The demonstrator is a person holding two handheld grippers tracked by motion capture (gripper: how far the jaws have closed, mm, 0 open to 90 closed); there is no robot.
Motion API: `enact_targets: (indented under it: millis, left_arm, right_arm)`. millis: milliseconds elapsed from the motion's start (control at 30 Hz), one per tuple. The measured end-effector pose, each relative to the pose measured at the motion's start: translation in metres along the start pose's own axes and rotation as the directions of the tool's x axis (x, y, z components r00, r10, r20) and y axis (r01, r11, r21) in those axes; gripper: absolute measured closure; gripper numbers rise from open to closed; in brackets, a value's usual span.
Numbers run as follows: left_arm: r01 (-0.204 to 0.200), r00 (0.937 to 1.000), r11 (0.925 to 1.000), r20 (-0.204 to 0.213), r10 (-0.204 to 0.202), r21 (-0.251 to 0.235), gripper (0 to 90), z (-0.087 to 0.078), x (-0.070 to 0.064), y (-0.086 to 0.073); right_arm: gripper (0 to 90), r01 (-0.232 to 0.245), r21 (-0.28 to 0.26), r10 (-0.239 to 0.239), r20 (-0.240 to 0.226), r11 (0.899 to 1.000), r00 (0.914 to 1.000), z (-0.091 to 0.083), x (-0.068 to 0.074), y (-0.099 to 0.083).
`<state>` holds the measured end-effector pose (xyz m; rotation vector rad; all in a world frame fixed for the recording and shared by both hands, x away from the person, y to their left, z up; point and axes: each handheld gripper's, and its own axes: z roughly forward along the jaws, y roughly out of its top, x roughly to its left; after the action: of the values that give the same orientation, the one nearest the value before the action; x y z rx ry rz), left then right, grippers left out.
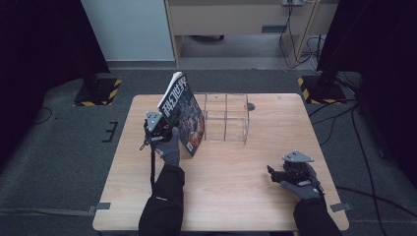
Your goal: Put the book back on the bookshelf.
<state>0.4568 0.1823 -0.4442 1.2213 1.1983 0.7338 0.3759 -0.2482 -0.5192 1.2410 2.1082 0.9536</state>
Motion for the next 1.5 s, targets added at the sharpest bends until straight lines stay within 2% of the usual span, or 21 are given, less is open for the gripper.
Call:
enact_targets:
  millis: [167,233,300,400,533,633,733,933,1033,1233,1433,1500]
  left_arm:
    - [0.007,1.0000,0.9999,0.007,-0.007,0.012,77.0,-0.007,0.002,-0.002]
    - [0.012,0.9998,0.9999,0.017,-0.012,0.002,73.4,-0.011,0.003,-0.002]
    - [-0.003,0.9997,1.0000,0.024,0.002,0.006,71.2,-0.015,0.003,-0.001]
    - [-0.012,0.9990,0.9999,0.043,0.011,0.007,61.7,-0.020,0.003,0.000]
    - [0.011,0.9976,0.9999,0.068,-0.011,-0.009,45.2,-0.028,0.002,0.001]
    - [0.008,0.9971,1.0000,0.075,-0.008,-0.001,37.9,-0.033,0.000,0.004]
    - [0.002,0.9977,0.9999,0.068,-0.003,0.014,33.2,-0.037,-0.001,0.006]
    - [-0.041,0.9989,0.9966,0.026,0.040,0.071,28.4,-0.045,0.005,0.014]
    - [-0.029,0.9992,0.9976,0.028,0.028,0.063,26.9,-0.053,0.007,0.023]
    - [-0.101,0.9942,0.9875,0.048,0.096,0.121,22.2,-0.059,-0.002,0.037]
    - [-0.135,0.9895,0.9777,0.074,0.124,0.161,20.3,-0.065,-0.002,0.044]
    - [-0.187,0.9818,0.9660,0.066,0.178,0.178,20.3,-0.069,-0.001,0.043]
  right_arm:
    - [14.6,0.000,0.001,0.000,-0.003,1.000,1.0000,-0.001,-0.001,0.000]
    - [14.6,-0.003,0.000,0.003,0.000,1.000,1.0000,0.000,0.000,0.000]
    - [14.6,-0.001,0.005,0.001,-0.002,1.000,1.0000,0.001,0.000,0.000]
    - [14.5,-0.001,0.006,0.001,-0.001,1.000,1.0000,0.001,0.000,0.000]
    - [14.5,-0.006,0.000,0.006,0.002,1.000,1.0000,0.000,-0.001,0.000]
    - [14.4,-0.013,-0.006,0.013,0.001,1.000,0.9999,-0.001,-0.001,0.001]
    - [14.1,-0.016,-0.012,0.016,0.002,1.000,0.9999,-0.002,-0.002,0.002]
    - [13.9,-0.031,-0.028,0.032,0.010,0.999,0.9994,-0.005,-0.003,0.004]
    - [13.8,-0.039,-0.027,0.039,0.009,0.999,0.9992,-0.006,-0.004,0.004]
    - [13.3,-0.037,-0.035,0.037,0.014,0.999,0.9992,-0.008,-0.003,0.006]
    - [13.2,-0.046,-0.048,0.047,0.013,0.998,0.9988,-0.011,-0.006,0.007]
    - [13.2,-0.051,-0.054,0.052,0.016,0.997,0.9985,-0.012,-0.006,0.007]
